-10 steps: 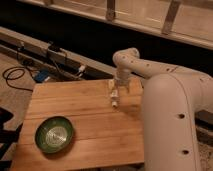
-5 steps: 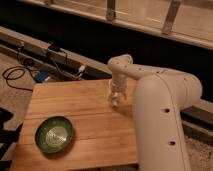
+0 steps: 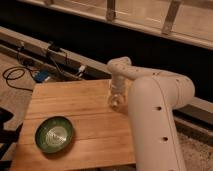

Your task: Place the bottle in the ceramic bowl

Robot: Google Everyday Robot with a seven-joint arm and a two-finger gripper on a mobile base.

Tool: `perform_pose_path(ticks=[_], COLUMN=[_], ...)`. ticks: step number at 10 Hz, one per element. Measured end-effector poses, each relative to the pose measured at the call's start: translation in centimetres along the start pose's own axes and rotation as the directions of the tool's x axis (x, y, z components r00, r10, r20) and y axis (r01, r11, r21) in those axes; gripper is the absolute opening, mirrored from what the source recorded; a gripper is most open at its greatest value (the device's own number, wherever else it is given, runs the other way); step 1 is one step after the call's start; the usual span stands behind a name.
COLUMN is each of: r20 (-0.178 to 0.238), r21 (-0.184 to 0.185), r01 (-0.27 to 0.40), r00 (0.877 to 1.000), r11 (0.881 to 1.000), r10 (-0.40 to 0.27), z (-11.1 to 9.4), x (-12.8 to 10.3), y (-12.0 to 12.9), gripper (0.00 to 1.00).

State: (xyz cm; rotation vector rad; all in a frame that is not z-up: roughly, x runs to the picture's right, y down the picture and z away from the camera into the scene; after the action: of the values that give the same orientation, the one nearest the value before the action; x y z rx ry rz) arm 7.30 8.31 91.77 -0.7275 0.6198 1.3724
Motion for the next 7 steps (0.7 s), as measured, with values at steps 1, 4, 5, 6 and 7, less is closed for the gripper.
perform_pose_path(ticks=[1,4,5,6,7], r20=[-0.011,-0.037,-0.042,-0.043,-0.043], r21=[-0.003,-0.012,-0.014,-0.018,-0.022], r01=[0.001,0.005,0.005,0.007,0.010], r00=[1.000,0.999,0.999,0.999,0.999], r11=[1.000,1.000,1.000,1.000,1.000], r10=[-0.001,-0.005,-0.005,-0.008,-0.011], z=[0.46,1.05,1.20,1.31,1.36], x=[-0.05,0.17,0.28,0.39,0.49], y=[0.02,-0.04,-0.12,-0.15,-0.16], gripper=[0.65,0.64,0.59,0.49,0.39])
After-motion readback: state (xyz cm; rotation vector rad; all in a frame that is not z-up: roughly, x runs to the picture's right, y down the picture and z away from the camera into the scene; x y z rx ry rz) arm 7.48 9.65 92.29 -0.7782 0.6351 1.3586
